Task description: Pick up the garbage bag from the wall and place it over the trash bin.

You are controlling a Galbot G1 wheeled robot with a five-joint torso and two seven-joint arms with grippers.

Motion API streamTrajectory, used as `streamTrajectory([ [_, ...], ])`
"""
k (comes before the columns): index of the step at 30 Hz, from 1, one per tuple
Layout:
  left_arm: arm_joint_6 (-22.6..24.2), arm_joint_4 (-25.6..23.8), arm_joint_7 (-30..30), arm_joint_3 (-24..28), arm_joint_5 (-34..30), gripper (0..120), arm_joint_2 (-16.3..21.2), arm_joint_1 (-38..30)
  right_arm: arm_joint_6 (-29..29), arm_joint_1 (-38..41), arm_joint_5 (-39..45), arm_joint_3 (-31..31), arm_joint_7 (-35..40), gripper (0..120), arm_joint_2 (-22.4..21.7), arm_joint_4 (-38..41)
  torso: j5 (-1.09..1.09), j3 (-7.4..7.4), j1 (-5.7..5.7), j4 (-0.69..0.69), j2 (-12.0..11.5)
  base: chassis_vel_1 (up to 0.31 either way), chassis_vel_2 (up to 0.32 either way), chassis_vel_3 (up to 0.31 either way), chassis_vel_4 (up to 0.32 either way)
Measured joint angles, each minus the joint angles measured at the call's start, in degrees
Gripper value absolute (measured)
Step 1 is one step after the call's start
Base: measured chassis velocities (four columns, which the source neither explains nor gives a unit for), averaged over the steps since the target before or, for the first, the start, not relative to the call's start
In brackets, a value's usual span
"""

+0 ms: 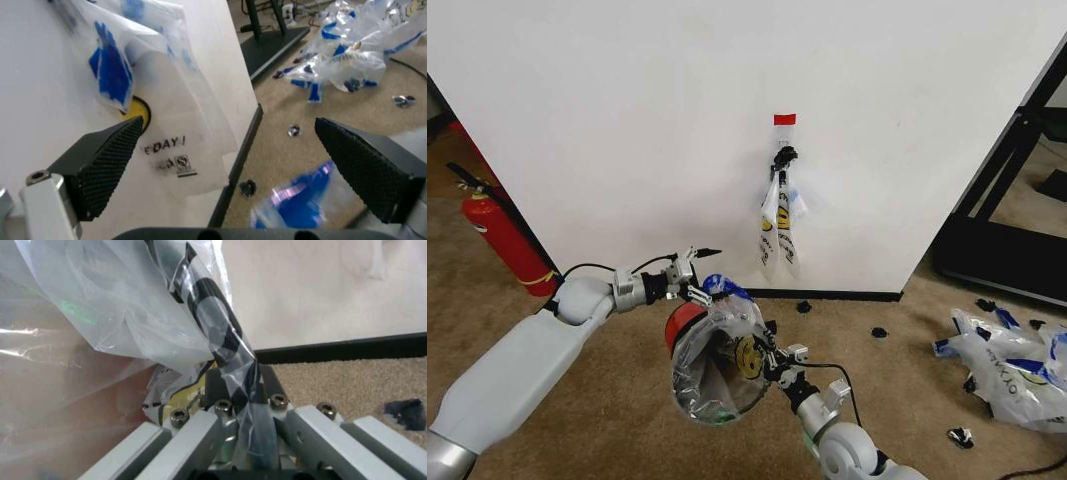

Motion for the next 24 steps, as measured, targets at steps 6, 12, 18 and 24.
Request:
streamTrajectory([
  [6, 0.66, -3.81, 0.2, -3.03, -7.3, 100, 0.72, 2.34, -1.17, 0.12, 6.53, 0.32, 5.5, 0, 0.66, 2.35, 0.0, 0.01, 0.01, 0.01, 0.0, 0.0, 0.0, 0.0, 0.0],
  [12, 8.05, -29.08, -32.35, -6.32, -13.54, 100, 1.57, 18.05, -2.61, -0.82, 13.6, 2.63, 13.22, 0, 1.69, 5.59, 0.02, -0.01, 0.0, -0.01, 0.0, 0.0, 0.0, 0.0, 0.0],
  [18, 15.13, -42.66, -47.25, -4.3, -14.77, 82, 0.95, 34.41, -2.52, -0.36, 12.82, 2.69, 16.04, 0, 2.08, 7.38, 0.01, -0.02, -0.01, 0.04, 0.0, 0.0, 0.0, 0.0, 0.0],
  [24, 16.71, -42.96, -48.41, -1.31, -7.81, 62, -1.63, 39.89, -0.79, 0.51, 6.72, 2.26, 19.02, 0, 2.58, 8.07, 0.01, -0.01, -0.01, 0.01, 0.0, 0.0, 0.0, 0.0, 0.0],
])
